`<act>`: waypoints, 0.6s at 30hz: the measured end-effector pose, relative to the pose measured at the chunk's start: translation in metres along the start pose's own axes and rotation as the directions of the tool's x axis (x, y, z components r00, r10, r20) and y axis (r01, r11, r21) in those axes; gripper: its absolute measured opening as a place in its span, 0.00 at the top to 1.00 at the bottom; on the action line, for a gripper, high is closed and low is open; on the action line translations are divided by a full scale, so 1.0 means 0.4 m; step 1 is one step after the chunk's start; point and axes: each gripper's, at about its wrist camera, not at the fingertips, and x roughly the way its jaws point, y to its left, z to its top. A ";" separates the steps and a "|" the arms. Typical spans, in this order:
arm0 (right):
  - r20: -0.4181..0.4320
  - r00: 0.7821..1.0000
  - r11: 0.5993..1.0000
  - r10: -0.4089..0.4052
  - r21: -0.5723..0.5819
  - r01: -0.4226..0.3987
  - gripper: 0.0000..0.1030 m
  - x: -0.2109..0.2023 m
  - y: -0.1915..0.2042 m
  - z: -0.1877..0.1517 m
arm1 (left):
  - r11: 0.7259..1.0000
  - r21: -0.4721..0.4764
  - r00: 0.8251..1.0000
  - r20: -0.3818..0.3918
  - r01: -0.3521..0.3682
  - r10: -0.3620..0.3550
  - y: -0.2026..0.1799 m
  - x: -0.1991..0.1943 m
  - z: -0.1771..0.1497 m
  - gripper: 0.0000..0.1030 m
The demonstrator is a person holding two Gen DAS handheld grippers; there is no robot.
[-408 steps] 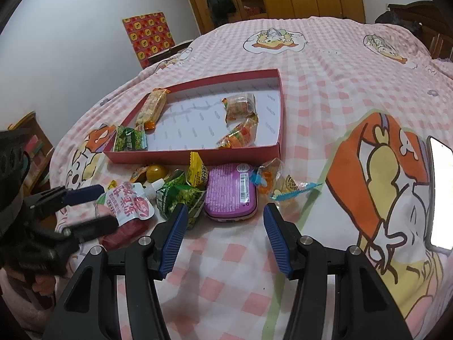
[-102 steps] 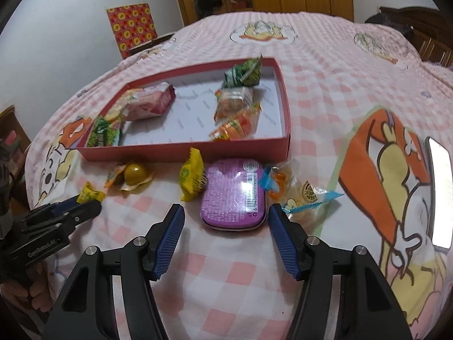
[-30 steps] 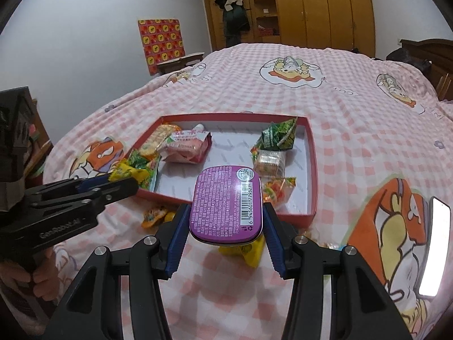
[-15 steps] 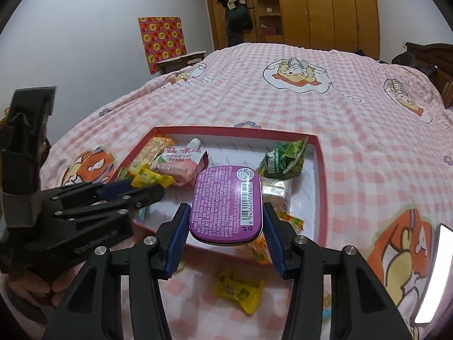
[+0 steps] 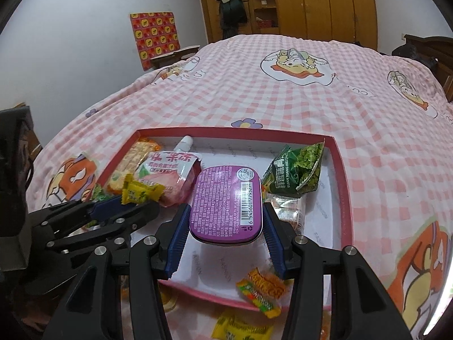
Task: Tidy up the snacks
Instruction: 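Carry the candy and mint tin into the box with both tools, then open both tools to release the candy and mint tin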
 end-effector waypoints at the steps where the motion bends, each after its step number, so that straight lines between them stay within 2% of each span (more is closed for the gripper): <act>1: -0.001 1.000 1.000 -0.001 0.003 0.001 0.50 0.005 -0.001 0.001 | 1.000 -0.002 1.000 0.003 0.000 0.000 0.000 0.001 -0.001 0.70; 18: 0.004 1.000 0.999 -0.007 0.039 0.007 0.50 0.030 -0.018 0.002 | 1.000 0.010 1.000 0.013 -0.016 0.016 -0.006 0.000 -0.009 0.70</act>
